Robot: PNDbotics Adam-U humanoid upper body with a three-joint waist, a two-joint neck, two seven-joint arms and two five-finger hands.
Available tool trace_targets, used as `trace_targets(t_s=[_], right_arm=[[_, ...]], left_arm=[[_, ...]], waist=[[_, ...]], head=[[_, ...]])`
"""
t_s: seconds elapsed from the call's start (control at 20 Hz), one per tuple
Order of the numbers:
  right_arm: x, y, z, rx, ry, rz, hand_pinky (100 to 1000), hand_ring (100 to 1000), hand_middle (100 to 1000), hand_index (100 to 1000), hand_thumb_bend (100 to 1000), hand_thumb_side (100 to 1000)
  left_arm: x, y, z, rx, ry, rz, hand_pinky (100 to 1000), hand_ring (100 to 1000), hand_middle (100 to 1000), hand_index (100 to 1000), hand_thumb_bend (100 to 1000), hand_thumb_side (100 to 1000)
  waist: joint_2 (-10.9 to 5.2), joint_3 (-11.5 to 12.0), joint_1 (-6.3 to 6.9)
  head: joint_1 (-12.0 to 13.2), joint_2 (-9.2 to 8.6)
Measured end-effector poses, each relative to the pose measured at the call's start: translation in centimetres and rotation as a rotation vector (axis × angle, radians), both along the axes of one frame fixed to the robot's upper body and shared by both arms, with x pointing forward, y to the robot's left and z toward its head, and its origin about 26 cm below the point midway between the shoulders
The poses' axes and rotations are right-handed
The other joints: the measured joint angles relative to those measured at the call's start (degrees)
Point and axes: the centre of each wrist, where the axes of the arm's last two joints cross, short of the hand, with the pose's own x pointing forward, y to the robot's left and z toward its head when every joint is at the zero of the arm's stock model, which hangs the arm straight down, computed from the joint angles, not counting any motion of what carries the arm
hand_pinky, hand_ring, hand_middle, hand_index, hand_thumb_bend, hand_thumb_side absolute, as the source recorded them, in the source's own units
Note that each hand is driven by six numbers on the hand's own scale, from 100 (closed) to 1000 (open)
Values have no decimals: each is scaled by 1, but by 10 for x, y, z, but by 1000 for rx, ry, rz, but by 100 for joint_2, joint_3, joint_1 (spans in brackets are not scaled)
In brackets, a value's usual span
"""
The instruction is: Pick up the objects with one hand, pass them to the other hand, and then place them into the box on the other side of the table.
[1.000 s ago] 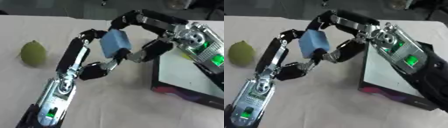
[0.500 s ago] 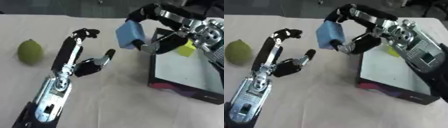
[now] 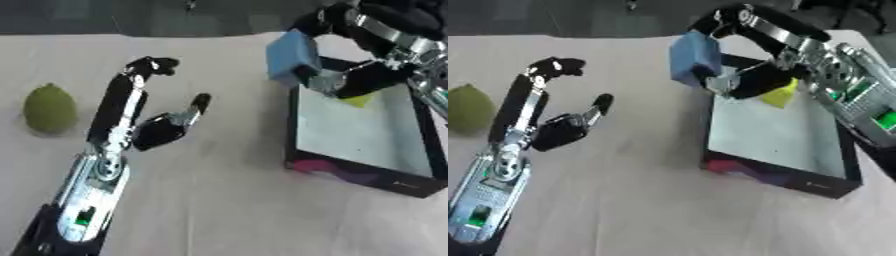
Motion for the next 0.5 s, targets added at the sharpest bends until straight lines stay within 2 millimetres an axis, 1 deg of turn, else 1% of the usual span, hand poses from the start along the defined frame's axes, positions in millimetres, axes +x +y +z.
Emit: trace_targets(t_s=[0.25,0.5], right_arm=[[-2,-25,-17,41,39,-102,891,962,555,653,100,213],[-3,-49,-34,78,96,-169,914,990,584,675,100,296]], left_arm=[[1,3,0,-5,0,13,847,752,634,782,455,592],[2,4,1,-9,0,17,846,751,634,780,455,594]], waist=[[0,-1,35],[0,10,60]], head=[[-2,-4],[4,-7]])
